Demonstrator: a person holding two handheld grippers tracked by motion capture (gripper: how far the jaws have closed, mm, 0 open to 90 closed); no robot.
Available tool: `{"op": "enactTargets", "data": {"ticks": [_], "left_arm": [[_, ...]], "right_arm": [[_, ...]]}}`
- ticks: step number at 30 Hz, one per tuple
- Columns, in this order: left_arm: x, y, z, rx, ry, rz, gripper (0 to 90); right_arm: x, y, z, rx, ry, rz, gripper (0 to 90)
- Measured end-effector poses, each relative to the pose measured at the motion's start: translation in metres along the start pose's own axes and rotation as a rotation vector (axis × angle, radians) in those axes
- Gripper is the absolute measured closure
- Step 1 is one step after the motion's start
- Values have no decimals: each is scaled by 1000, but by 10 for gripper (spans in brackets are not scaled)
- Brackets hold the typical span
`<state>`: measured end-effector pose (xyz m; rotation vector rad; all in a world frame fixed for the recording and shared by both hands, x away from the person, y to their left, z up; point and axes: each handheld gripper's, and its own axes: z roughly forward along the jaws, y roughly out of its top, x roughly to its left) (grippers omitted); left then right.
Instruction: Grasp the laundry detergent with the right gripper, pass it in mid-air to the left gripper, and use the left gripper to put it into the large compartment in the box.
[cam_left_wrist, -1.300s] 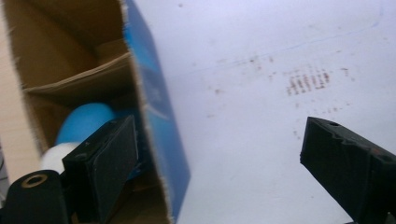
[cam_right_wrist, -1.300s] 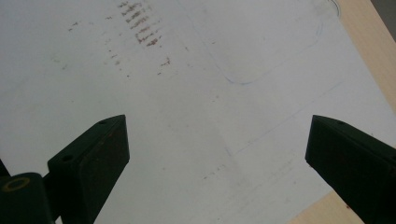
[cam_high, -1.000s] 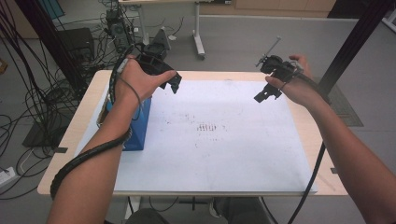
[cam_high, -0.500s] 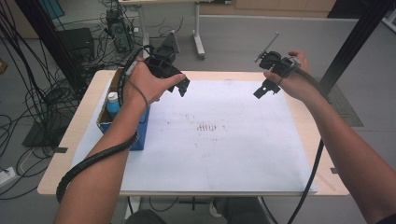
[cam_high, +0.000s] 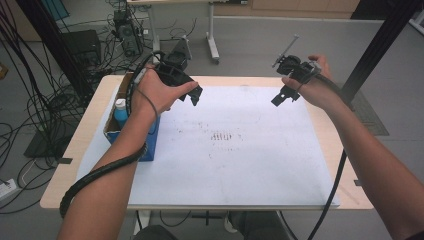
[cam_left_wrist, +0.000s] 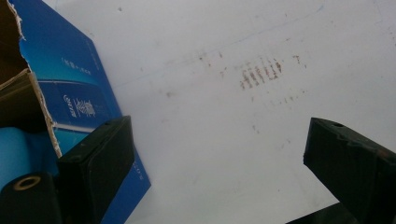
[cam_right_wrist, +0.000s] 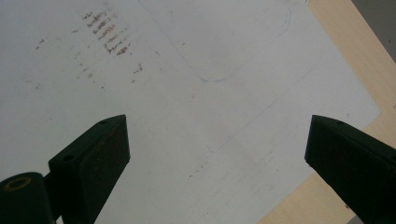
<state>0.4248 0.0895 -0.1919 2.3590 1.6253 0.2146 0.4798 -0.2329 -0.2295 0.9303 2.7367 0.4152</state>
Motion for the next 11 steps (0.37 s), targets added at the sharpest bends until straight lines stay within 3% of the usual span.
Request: {"op": "enactTargets", "data": {"ticks": [11], "left_arm": [[-1, -2, 2, 1, 1, 3, 94]], "right_arm": [[5, -1, -2, -5, -7, -11, 65]]}}
